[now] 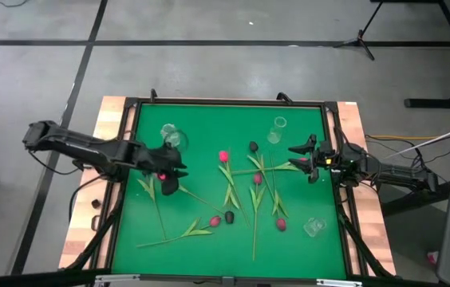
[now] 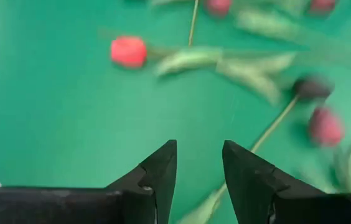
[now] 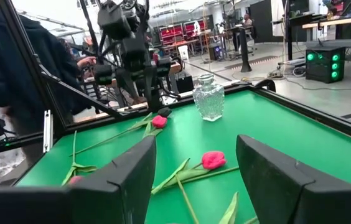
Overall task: Sort flowers into vase by color
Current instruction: Put the left pink flower into the top right transparent vase
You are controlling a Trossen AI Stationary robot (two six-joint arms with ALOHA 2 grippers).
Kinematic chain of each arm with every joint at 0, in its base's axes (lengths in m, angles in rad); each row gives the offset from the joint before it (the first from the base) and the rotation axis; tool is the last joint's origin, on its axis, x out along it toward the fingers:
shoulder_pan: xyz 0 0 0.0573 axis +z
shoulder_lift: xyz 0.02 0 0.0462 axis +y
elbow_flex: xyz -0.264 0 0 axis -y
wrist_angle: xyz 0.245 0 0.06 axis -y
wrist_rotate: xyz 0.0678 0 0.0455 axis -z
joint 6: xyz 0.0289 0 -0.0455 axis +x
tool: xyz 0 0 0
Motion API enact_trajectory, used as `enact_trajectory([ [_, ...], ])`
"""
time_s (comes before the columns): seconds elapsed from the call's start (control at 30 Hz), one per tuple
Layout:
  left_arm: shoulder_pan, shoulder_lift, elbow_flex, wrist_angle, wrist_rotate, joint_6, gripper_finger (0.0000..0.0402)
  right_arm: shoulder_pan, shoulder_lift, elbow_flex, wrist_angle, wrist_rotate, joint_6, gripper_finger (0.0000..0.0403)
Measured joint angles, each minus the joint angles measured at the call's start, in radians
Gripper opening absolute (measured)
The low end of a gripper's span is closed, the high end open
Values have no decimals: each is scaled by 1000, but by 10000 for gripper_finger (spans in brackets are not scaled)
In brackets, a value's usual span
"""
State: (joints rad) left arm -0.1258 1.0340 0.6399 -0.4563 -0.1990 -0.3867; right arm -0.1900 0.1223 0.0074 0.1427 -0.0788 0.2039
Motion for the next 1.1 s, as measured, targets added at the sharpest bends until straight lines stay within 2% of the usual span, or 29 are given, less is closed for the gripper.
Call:
enact_trajectory([
  [0.13,-41,96,0,-60,6,6,126,0,0,0,-25,0,0,221],
  [0.4,-148,244,0,-57,46,33,126,0,0,0,-42,0,0,221],
  [0.57,-194,310,0,-57,4,74,126,0,0,0,-42,0,0,221],
  [0.8,-202,339,0,-55,-78,110,126,0,0,0,-42,0,0,221],
  [1.1,-200,339,0,-36,-69,191,126,0,0,0,-43,0,0,221],
])
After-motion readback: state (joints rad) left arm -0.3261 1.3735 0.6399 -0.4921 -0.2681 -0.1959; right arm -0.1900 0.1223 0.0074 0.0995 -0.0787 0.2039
